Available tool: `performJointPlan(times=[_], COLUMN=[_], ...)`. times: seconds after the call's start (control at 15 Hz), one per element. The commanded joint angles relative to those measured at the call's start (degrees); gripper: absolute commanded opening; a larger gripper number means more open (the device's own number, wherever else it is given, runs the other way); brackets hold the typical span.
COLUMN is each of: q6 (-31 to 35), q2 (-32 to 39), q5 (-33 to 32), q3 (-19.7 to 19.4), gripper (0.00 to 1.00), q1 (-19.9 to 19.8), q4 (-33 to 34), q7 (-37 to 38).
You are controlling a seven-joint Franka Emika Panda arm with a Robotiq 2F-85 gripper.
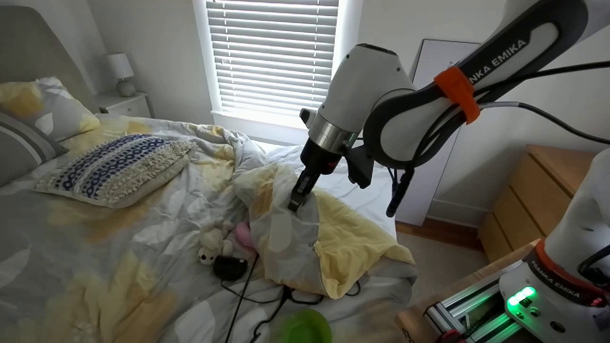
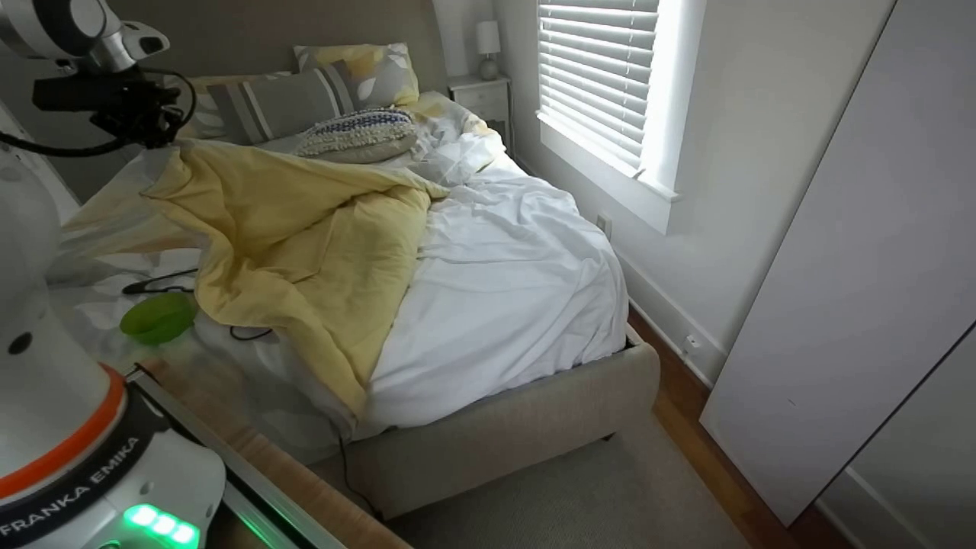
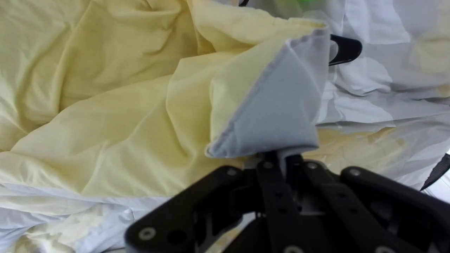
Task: Unfold the corner of the gray and yellow duvet to the left
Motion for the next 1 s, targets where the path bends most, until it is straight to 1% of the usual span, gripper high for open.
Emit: performJointPlan(times=[0.0,0.2,0.27,0.33,0.4,0.53,0.67,0.73,0.8,0.93], q6=[-0.1,-0.1,-0.1,-1.1,-2.9,-6.9,-11.0,-13.2,-15.3,-18.8], q2=[0.1,0.1,0.1,1.3,2.2,6.1,10.6,12.9,15.6,20.6], q5=[-0.3,-0.5,-0.5,-0.9,-4.5,-13.3,-20.0,-22.4,-23.6,-24.6], q3=[0.8,0.7,0.7,1.1,1.0,1.4,1.9,1.9,2.1,2.4], gripper=[0.09,0.09,0.02,0.02,0.02,0.02,0.02,0.02,0.02,0.02], q1=[-1.0,-1.0,-1.0,-0.7,-0.5,1.0,3.0,4.4,5.8,9.0], q4=[0.1,0.1,0.1,2.6,4.5,11.4,18.5,22.2,25.8,32.5], q7=[0.2,0.2,0.2,0.1,1.5,4.1,4.6,4.3,2.4,-1.3])
